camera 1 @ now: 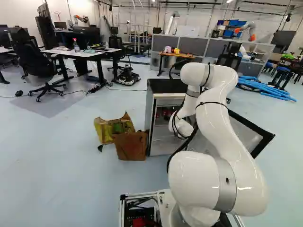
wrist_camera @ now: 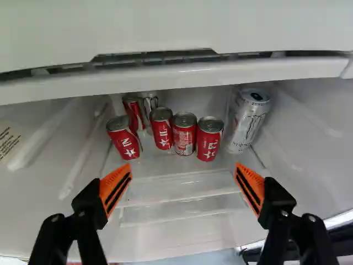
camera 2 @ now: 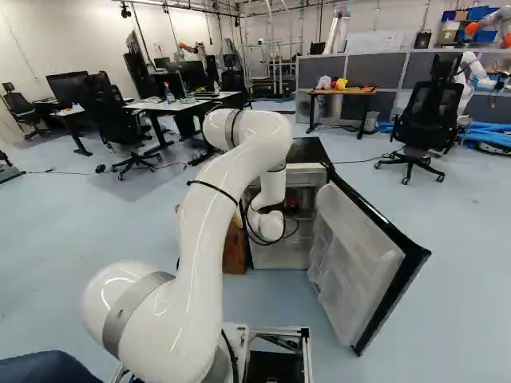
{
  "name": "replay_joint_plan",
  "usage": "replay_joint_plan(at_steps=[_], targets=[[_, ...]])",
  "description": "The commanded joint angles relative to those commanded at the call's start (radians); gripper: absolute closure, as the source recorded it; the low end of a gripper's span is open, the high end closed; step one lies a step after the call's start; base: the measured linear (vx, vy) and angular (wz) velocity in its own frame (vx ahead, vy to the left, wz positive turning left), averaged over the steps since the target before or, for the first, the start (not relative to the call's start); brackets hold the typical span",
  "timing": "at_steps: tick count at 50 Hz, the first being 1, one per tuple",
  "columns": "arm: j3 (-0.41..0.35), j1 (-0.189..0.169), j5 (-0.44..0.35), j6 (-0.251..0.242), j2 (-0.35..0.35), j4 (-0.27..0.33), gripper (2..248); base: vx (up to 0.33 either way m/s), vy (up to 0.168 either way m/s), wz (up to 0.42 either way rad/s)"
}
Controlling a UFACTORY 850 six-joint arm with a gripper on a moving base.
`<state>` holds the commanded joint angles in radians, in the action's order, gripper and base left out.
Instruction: Grab a drink from the fridge
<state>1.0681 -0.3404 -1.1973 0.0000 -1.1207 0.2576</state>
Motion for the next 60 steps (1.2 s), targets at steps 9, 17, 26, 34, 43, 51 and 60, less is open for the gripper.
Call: replay_joint_plan(at_steps=[9, 17, 26, 34, 43, 51, 60], targets=[[0.035, -0.002, 0.000, 0.000, -0.037, 0.008, 3, 0.000, 0.000, 0.000], [0.068, -0.005, 0.000, 0.000, -0.070, 0.008, 3, 0.000, 0.000, 0.000], [0.106, -0.007, 0.000, 0.000, -0.108, 0.008, 3, 0.000, 0.000, 0.000], [0.133, -0.009, 0.000, 0.000, -0.132, 0.008, 3, 0.000, 0.000, 0.000], [0.151, -0.012, 0.000, 0.000, -0.141, 0.008, 3, 0.000, 0.000, 0.000], [0.167, -0.015, 0.000, 0.000, -0.149, 0.008, 3, 0.000, 0.000, 0.000], [0.185, -0.018, 0.000, 0.000, -0.159, 0.008, 3, 0.000, 0.000, 0.000]])
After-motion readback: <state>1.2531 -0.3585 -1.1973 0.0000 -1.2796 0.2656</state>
